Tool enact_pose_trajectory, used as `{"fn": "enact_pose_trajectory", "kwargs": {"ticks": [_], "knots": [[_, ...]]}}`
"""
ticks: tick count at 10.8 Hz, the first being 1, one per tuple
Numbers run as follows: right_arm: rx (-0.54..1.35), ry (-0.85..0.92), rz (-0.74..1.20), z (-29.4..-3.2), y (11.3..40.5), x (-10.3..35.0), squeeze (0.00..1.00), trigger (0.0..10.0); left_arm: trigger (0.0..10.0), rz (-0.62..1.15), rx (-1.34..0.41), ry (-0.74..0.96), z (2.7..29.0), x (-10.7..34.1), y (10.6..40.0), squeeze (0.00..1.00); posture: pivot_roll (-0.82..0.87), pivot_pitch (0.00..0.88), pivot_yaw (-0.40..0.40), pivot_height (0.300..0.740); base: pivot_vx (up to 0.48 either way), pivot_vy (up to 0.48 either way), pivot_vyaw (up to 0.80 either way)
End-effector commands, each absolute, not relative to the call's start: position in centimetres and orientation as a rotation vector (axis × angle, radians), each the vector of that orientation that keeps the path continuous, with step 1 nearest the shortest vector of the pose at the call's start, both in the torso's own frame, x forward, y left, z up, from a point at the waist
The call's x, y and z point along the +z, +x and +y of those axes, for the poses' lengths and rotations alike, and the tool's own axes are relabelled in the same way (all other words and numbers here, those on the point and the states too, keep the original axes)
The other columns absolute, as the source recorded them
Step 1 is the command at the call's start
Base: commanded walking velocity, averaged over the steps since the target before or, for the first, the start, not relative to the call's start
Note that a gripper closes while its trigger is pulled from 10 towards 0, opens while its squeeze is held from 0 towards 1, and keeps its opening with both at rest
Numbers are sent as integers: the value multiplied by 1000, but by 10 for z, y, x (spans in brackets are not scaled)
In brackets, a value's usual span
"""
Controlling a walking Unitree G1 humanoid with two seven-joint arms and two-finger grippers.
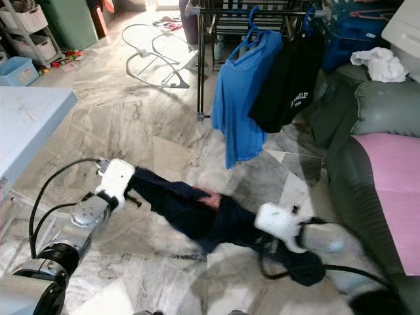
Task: Hang hanger
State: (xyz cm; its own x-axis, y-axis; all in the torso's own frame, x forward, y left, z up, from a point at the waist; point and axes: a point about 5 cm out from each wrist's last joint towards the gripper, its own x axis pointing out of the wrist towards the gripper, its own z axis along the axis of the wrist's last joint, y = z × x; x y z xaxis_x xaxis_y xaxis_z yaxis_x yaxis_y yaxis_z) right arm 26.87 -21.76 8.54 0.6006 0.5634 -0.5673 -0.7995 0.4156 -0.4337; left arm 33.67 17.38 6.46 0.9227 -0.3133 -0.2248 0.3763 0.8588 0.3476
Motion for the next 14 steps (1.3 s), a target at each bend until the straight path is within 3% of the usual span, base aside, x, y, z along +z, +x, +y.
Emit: {"fn": "enact_pose_trajectory", "kwargs": {"ticks": [1,6,8,14], "knots": [[881,-720,316,-220,269,98,0,10000,0,195,-368,423,180,61,335,0,-268,104,50,740,0,0,0],[1063,-604,304,-216,244,135,0,10000,0,306,-371,457,178,47,330,0,-289,104,49,740,0,0,0],[1089,-477,233,-207,239,156,0,10000,0,336,-407,440,171,40,326,0,-291,104,50,740,0,0,0],[1013,-335,162,-213,245,182,0,10000,0,418,-379,242,169,30,321,0,-294,105,47,740,0,0,0]]}}
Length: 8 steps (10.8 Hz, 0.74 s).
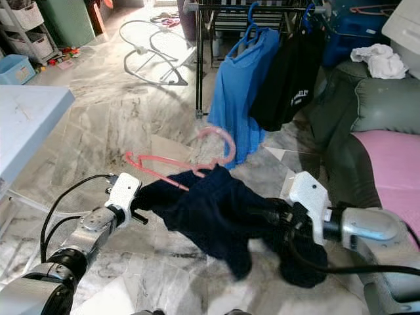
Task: Hang hanger
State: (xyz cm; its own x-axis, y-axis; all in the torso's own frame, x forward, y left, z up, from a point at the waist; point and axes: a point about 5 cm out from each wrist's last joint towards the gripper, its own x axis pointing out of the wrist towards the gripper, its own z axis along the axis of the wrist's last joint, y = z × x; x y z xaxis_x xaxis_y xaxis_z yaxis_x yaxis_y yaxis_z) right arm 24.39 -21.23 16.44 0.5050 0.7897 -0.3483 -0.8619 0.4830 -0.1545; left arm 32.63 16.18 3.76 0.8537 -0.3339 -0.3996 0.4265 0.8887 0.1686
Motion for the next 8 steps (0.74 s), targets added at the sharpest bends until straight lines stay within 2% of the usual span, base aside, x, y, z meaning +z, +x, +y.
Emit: {"fn": "enact_pose_trajectory", "kwargs": {"ticks": [1,3,4,5,6,7,8], "knots": [[967,-336,142,-211,251,180,0,10000,0,396,-371,231,168,33,323,0,-294,104,44,740,0,0,0],[815,-332,49,-198,271,174,0,10000,0,336,-383,177,155,39,327,0,-288,100,38,740,0,0,0],[660,-296,-32,-185,291,170,0,10000,0,296,-427,151,140,41,326,0,-278,101,30,740,0,0,0],[555,-187,-124,-158,308,172,0,10000,0,274,-515,152,121,37,318,0,-268,97,28,740,0,0,0],[570,-164,-139,-146,311,171,0,10000,0,266,-574,196,114,34,313,0,-262,98,29,740,0,0,0],[621,-185,-130,-133,311,166,0,10000,10000,258,-642,279,109,28,304,0,-248,97,24,740,0,0,0],[651,-210,-111,-135,310,160,0,10000,10000,267,-630,281,114,26,302,98,-243,98,20,740,0,0,0]]}}
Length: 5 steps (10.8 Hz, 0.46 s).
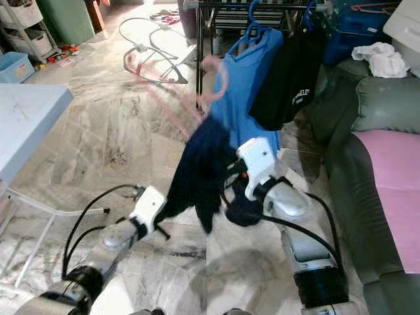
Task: Hang hanger
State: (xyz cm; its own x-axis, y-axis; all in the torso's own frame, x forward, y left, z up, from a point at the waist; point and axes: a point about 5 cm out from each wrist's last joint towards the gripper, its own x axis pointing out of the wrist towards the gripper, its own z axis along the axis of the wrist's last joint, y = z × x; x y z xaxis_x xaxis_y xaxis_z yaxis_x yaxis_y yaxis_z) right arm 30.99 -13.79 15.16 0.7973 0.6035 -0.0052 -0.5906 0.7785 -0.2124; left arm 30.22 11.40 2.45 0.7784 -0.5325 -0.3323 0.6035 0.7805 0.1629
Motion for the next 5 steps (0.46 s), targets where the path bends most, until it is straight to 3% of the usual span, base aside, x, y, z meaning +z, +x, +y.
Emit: {"fn": "enact_pose_trajectory", "kwargs": {"ticks": [1,5], "knots": [[666,-266,-79,-149,310,156,0,10000,10000,248,-591,285,123,28,304,1000,-242,99,19,740,0,0,0],[741,-618,92,-203,312,140,0,10000,10000,172,-605,377,136,36,304,1000,-238,106,30,740,0,0,0]]}}
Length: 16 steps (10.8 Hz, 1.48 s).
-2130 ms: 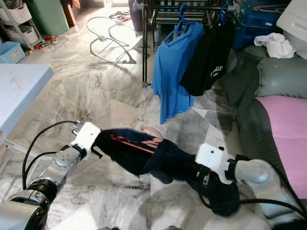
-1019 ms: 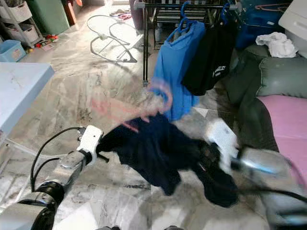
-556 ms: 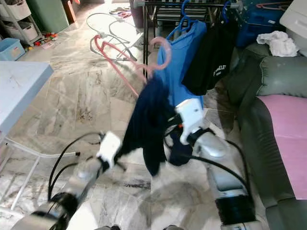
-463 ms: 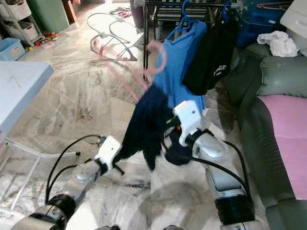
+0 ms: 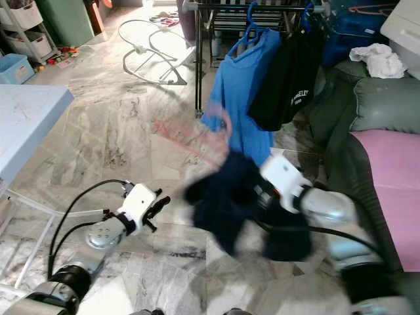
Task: Hang hanger
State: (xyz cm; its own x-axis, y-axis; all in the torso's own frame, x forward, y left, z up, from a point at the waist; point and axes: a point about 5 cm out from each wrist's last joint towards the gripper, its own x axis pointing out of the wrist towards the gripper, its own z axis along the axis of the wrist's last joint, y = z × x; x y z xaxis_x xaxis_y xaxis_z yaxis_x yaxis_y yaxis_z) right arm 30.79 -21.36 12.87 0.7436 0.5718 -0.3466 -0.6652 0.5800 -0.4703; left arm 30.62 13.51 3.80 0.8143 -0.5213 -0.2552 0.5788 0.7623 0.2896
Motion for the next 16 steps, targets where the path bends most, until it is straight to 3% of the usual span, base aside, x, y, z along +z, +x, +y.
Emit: {"fn": "enact_pose_trajectory", "kwargs": {"ticks": [1,4,11,16], "knots": [[803,-700,153,-215,309,137,0,10000,10000,131,-630,412,139,40,303,1000,-241,117,43,740,0,0,0],[957,-874,314,-242,300,132,0,10000,10000,55,-665,522,143,49,305,1000,-249,130,59,740,0,0,0],[1212,-1011,314,-216,305,127,0,10000,10000,-20,-867,616,122,60,308,1000,-249,144,68,740,0,0,0],[1157,-1066,265,-216,316,131,0,10000,10000,23,-998,564,119,56,302,1000,-248,146,78,740,0,0,0]]}}
